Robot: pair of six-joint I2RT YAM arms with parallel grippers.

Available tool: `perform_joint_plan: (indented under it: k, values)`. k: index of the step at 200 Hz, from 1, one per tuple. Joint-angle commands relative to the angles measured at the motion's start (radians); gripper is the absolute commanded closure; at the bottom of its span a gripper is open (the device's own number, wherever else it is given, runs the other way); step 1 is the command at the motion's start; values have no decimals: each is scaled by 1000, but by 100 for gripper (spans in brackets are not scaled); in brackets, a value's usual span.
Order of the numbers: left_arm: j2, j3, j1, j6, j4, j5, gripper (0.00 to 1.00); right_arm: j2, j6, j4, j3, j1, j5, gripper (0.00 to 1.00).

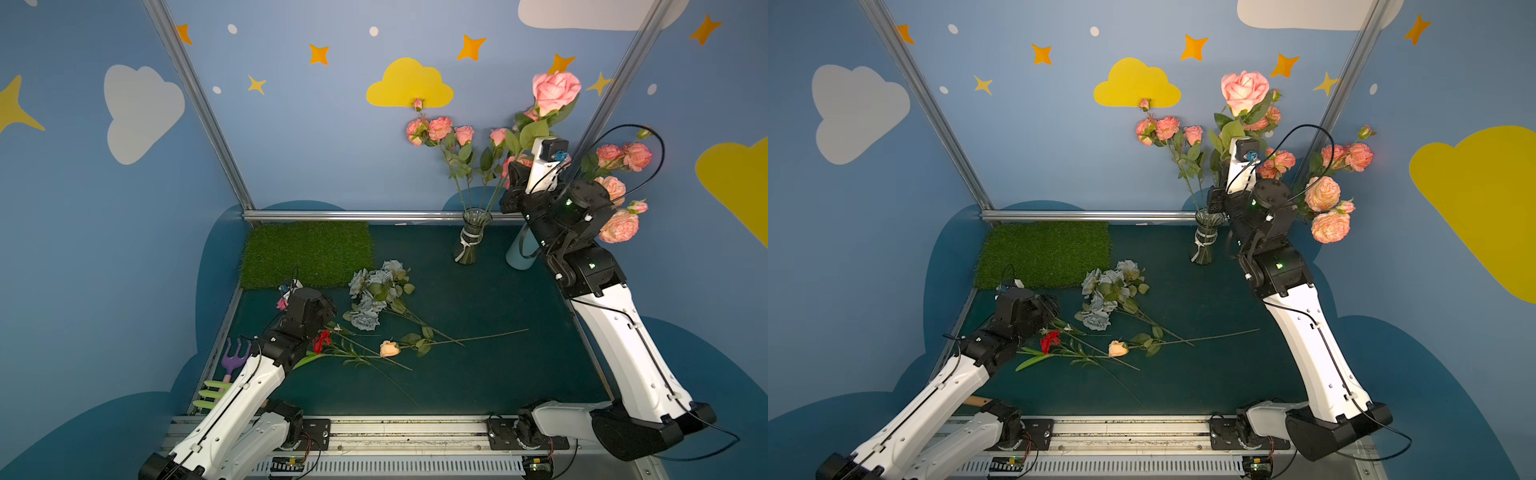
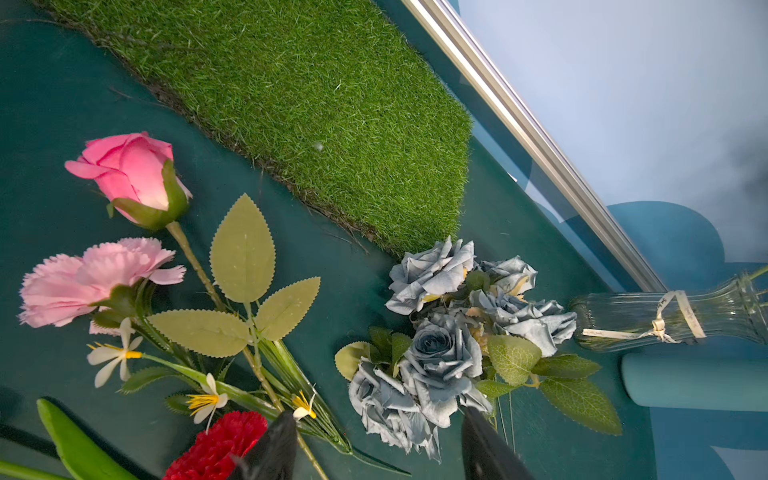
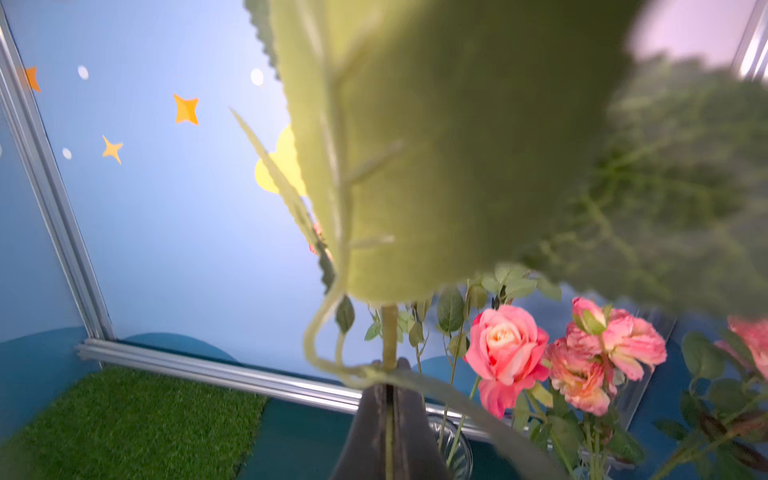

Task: Place the pink flowers into the vase
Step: Place the flower in the vase.

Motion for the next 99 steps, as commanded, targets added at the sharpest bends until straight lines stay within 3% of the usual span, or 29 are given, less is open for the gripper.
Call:
perform_joint_plan:
  k: [1,50,99]
  values:
    - [1,-1,4,21,20,2,36,60,13,37,81,-27,-22,100]
    - [23,20,4,28,15,-7,36,231,3,32,253,-73,-35,100]
    - [46,45,3,33,6,-18,36,361,24,51,295,-126,-44,100]
